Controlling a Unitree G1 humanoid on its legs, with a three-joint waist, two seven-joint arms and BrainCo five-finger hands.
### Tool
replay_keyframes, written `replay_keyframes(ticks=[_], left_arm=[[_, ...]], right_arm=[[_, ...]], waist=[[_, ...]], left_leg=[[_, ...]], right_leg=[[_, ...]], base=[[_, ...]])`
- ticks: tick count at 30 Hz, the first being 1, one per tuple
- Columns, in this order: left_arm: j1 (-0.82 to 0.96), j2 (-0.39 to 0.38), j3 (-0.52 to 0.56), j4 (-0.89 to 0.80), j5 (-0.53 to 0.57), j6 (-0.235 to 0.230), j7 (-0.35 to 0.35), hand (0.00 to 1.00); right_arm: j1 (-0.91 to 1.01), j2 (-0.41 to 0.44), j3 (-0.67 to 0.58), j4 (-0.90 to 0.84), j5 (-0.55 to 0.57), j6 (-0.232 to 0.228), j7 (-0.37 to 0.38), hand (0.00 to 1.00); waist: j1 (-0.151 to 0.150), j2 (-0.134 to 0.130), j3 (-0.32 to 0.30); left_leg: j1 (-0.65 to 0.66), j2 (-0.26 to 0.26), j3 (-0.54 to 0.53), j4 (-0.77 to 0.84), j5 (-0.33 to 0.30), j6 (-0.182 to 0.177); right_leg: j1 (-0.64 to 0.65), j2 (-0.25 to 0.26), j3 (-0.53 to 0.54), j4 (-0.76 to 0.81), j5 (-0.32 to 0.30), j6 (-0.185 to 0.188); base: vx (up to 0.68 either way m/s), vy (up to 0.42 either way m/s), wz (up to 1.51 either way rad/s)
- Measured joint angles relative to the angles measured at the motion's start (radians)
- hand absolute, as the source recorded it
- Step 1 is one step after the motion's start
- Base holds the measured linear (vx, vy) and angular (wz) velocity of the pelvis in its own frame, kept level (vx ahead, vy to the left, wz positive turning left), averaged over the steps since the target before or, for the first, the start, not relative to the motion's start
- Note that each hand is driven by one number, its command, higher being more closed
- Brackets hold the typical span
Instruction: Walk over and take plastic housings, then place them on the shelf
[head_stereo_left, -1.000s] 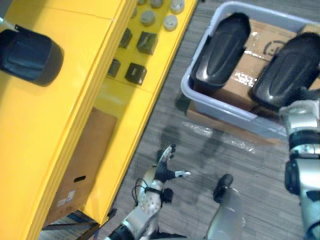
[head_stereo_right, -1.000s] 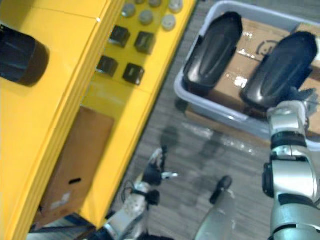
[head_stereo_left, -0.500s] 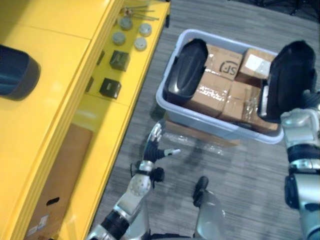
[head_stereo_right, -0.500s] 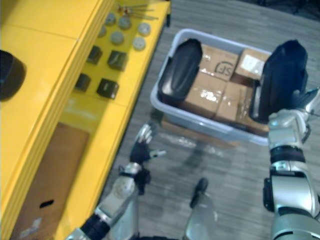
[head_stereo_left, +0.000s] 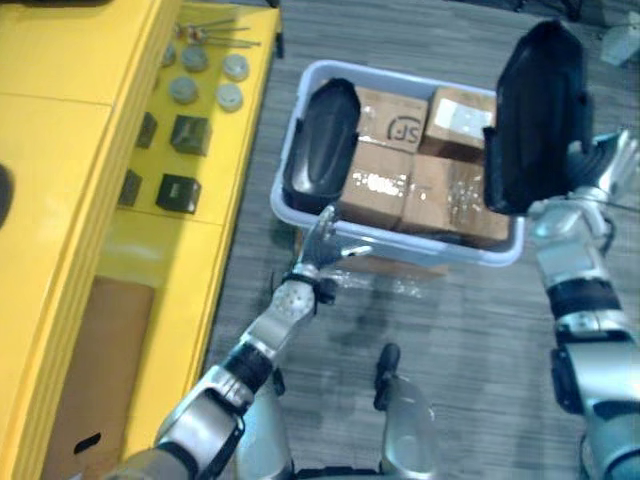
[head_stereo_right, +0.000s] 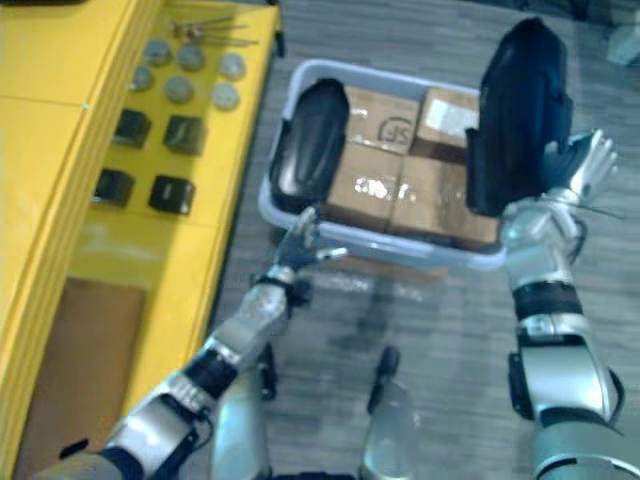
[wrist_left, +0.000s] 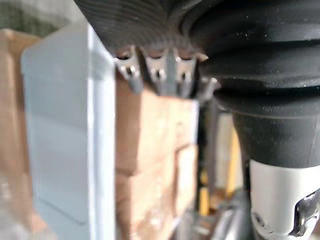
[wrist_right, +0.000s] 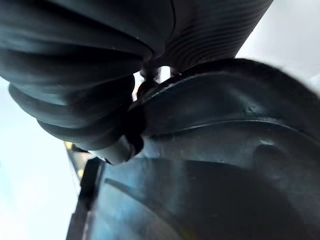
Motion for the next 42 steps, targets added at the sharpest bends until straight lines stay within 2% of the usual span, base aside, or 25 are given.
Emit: replay_keyframes(ticks=[5, 12, 15, 17, 22, 29, 30, 32, 36, 38, 42], left_arm=[[-0.039, -0.02, 0.025, 0.035, -0.017, 0.004, 0.017, 0.0], [-0.073, -0.037, 0.046, 0.035, -0.132, 0.03, 0.036, 0.0], [-0.073, -0.06, 0.047, 0.047, -0.207, 0.032, 0.026, 0.0], [-0.075, -0.078, 0.047, 0.049, -0.273, 0.032, 0.007, 0.0], [-0.121, -0.101, 0.049, 0.124, -0.368, 0.041, -0.007, 0.0], [-0.166, -0.102, 0.085, 0.152, -0.414, 0.04, -0.031, 0.0], [-0.166, -0.102, 0.086, 0.155, -0.434, 0.04, -0.031, 0.0], [-0.166, -0.102, 0.088, 0.157, -0.441, 0.038, -0.031, 0.0], [-0.168, -0.099, 0.116, 0.164, -0.484, 0.024, -0.031, 0.0], [-0.167, -0.095, 0.116, 0.164, -0.515, 0.022, -0.031, 0.0], [-0.168, -0.096, 0.115, 0.164, -0.551, -0.009, -0.039, 0.0]], right_arm=[[-0.065, 0.042, 0.027, 0.0, -0.019, -0.004, 0.005, 1.0], [-0.096, 0.082, 0.049, 0.0, -0.038, -0.018, 0.0, 1.0], [-0.11, 0.108, 0.066, -0.024, -0.061, -0.038, 0.0, 1.0], [-0.125, 0.129, 0.08, -0.035, -0.079, -0.067, -0.002, 1.0], [-0.128, 0.148, 0.111, -0.066, -0.124, -0.105, -0.004, 1.0], [-0.126, 0.178, 0.148, -0.095, -0.178, -0.125, -0.006, 1.0], [-0.125, 0.188, 0.149, -0.1, -0.193, -0.14, -0.006, 1.0], [-0.122, 0.195, 0.153, -0.105, -0.204, -0.167, -0.006, 1.0], [-0.078, 0.224, 0.159, -0.171, -0.249, -0.214, -0.006, 1.0], [-0.05, 0.227, 0.181, -0.189, -0.264, -0.235, -0.005, 1.0], [0.016, 0.248, 0.196, -0.211, -0.278, -0.252, 0.0, 1.0]], waist=[[0.001, -0.003, 0.0], [0.006, -0.003, 0.0], [0.006, -0.003, 0.0], [0.006, -0.003, 0.0], [0.004, -0.003, 0.0], [0.001, -0.004, 0.001], [-0.003, -0.004, 0.001], [-0.009, -0.007, 0.003], [-0.022, -0.04, 0.017], [-0.028, -0.048, 0.019], [-0.033, -0.05, 0.02]], left_leg=[[-0.017, 0.014, 0.022, 0.0, -0.003, -0.004], [-0.032, 0.015, 0.021, 0.004, -0.003, -0.004], [-0.031, 0.015, 0.019, 0.004, -0.003, -0.004], [-0.032, 0.015, 0.017, 0.003, -0.002, -0.005], [-0.033, 0.015, 0.018, 0.001, 0.001, -0.009], [-0.031, 0.013, 0.026, 0.0, 0.001, -0.009], [-0.03, 0.013, 0.027, 0.0, 0.001, -0.009], [-0.028, 0.013, 0.028, 0.0, 0.001, -0.009], [-0.005, 0.012, 0.042, -0.005, 0.001, -0.01], [0.011, 0.01, 0.049, -0.014, 0.002, -0.01], [0.043, 0.008, 0.054, -0.036, 0.008, -0.015]], right_leg=[[-0.04, 0.012, 0.023, 0.006, 0.004, -0.006], [-0.061, 0.009, 0.024, 0.028, -0.001, -0.012], [-0.065, 0.008, 0.024, 0.045, -0.014, -0.012], [-0.074, 0.006, 0.025, 0.061, -0.022, -0.016], [-0.083, 0.006, 0.029, 0.07, -0.025, -0.017], [-0.094, 0.006, 0.044, 0.076, -0.025, -0.017], [-0.095, 0.006, 0.046, 0.077, -0.025, -0.017], [-0.095, 0.005, 0.047, 0.081, -0.026, -0.017], [-0.093, 0.003, 0.062, 0.092, -0.031, -0.015], [-0.086, 0.002, 0.069, 0.092, -0.032, -0.015], [-0.063, 0.002, 0.069, 0.085, -0.035, -0.014]], base=[[0.02, -0.013, -0.15], [0.02, -0.004, 0.01], [0.0, -0.002, 0.01], [0.0, 0.0, 0.0], [0.0, 0.0, 0.0], [0.01, 0.004, -0.03], [0.01, 0.001, -0.03], [0.0, 0.0, 0.0], [-0.01, 0.004, -0.07], [0.0, 0.009, -0.07], [0.0, 0.001, -0.01]])
